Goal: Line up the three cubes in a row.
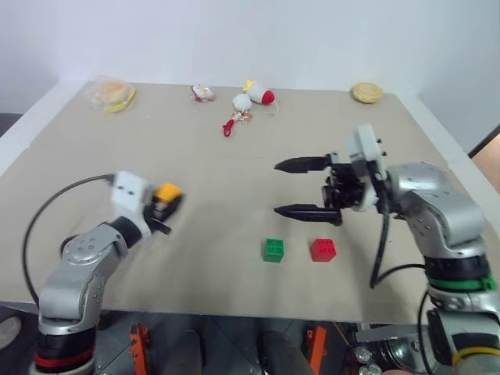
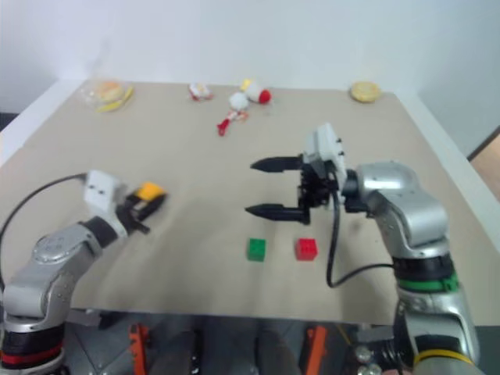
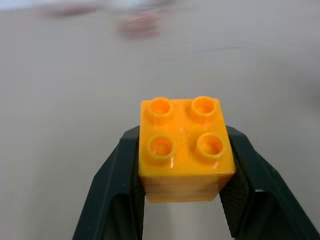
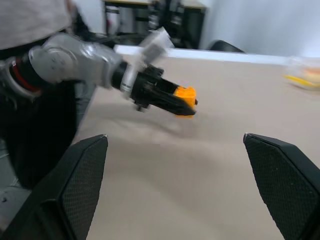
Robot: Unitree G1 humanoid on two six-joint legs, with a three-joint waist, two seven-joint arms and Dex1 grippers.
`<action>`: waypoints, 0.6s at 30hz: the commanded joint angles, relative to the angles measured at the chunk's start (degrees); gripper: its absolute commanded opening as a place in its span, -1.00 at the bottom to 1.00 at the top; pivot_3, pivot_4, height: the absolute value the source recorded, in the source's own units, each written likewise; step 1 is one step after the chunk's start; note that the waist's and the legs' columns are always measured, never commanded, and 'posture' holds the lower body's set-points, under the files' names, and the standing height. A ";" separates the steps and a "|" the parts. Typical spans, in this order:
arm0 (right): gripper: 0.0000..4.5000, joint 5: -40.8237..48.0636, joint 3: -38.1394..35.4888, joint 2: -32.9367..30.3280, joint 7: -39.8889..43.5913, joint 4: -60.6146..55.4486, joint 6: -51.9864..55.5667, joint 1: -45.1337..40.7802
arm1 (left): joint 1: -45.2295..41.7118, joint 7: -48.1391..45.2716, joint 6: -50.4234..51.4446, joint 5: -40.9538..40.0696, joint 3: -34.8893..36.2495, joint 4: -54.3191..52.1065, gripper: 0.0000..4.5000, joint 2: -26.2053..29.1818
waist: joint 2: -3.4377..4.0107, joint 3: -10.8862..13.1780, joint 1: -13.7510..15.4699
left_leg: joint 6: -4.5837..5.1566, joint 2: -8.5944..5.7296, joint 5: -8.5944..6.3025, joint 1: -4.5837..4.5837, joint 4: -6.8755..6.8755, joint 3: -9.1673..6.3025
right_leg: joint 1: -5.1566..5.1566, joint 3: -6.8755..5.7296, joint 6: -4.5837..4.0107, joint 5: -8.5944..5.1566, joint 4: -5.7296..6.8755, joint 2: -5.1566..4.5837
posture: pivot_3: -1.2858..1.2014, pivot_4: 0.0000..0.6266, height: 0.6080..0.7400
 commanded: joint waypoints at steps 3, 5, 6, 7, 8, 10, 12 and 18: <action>1.00 3.81 -5.10 -4.83 -3.05 -10.03 4.01 7.11 | -1.71 -27.07 -10.16 -3.46 -8.26 8.34 -0.40 10.98 | 0.04 0.01 -0.23 | 0.01 0.04 -0.01 0.02 -0.24 0.12 | -0.22 0.05 -0.10 -0.09 0.03 0.03 | 0.03 -0.52 0.96; 1.00 4.58 -6.44 -5.63 -4.84 -12.37 4.99 9.34 | -5.05 -33.23 -14.67 -1.30 -11.63 13.61 -0.40 12.86 | 0.04 0.01 0.03 | 0.02 0.17 -0.01 -0.01 -0.25 0.02 | -0.27 0.01 -0.18 -0.15 0.06 0.21 | 0.03 -0.52 0.96; 1.00 4.91 -7.16 -5.95 -5.77 -13.51 5.43 10.40 | -7.32 -35.22 -16.05 -0.45 -12.95 16.73 -0.40 12.92 | 0.04 0.01 0.03 | 0.02 0.17 0.00 -0.02 -0.25 -0.03 | -0.25 -0.01 -0.18 -0.16 0.07 0.24 | 0.03 -0.52 0.96; 1.00 5.32 -7.88 -6.25 -6.54 -14.54 5.83 11.37 | -9.39 -36.66 -17.29 0.22 -14.00 19.55 -0.40 12.64 | 0.04 0.01 0.22 | 0.03 0.17 0.00 -0.04 -0.23 -0.05 | -0.25 0.00 -0.18 -0.15 0.07 0.28 | 0.03 -0.52 0.96; 1.00 5.78 -8.50 -6.55 -7.25 -15.45 6.23 12.21 | -11.18 -37.93 -18.57 0.77 -14.89 22.00 -0.40 12.25 | 0.03 0.01 0.25 | 0.05 0.17 0.01 -0.05 -0.20 -0.07 | -0.19 -0.01 -0.15 -0.14 0.07 0.28 | 0.03 -0.52 0.96; 1.00 6.58 -10.00 -7.18 -8.76 -17.42 7.08 14.18 | -14.94 -40.67 -21.16 2.16 -16.97 26.87 -0.40 11.11 | 0.02 0.01 0.20 | 0.05 0.17 0.02 -0.07 -0.14 -0.04 | -0.18 0.03 -0.11 -0.12 0.06 0.26 | 0.03 -0.52 0.96; 1.00 7.34 -11.29 -7.85 -9.98 -18.98 7.74 15.94 | -17.81 -42.74 -23.30 3.28 -18.64 30.66 -0.40 9.82 | 0.02 0.01 0.18 | 0.05 0.15 0.02 -0.10 -0.09 0.03 | -0.15 0.09 -0.03 -0.11 0.04 0.21 | 0.03 -0.52 0.96; 1.00 9.32 -14.52 -9.93 -12.44 -22.40 9.18 20.92 | -22.48 -45.89 -27.32 5.22 -21.40 37.14 -0.40 5.95 | 0.02 0.01 0.07 | 0.06 0.17 0.01 -0.14 -0.11 0.02 | -0.20 0.12 0.00 -0.14 0.06 0.27 | 0.03 -0.52 0.96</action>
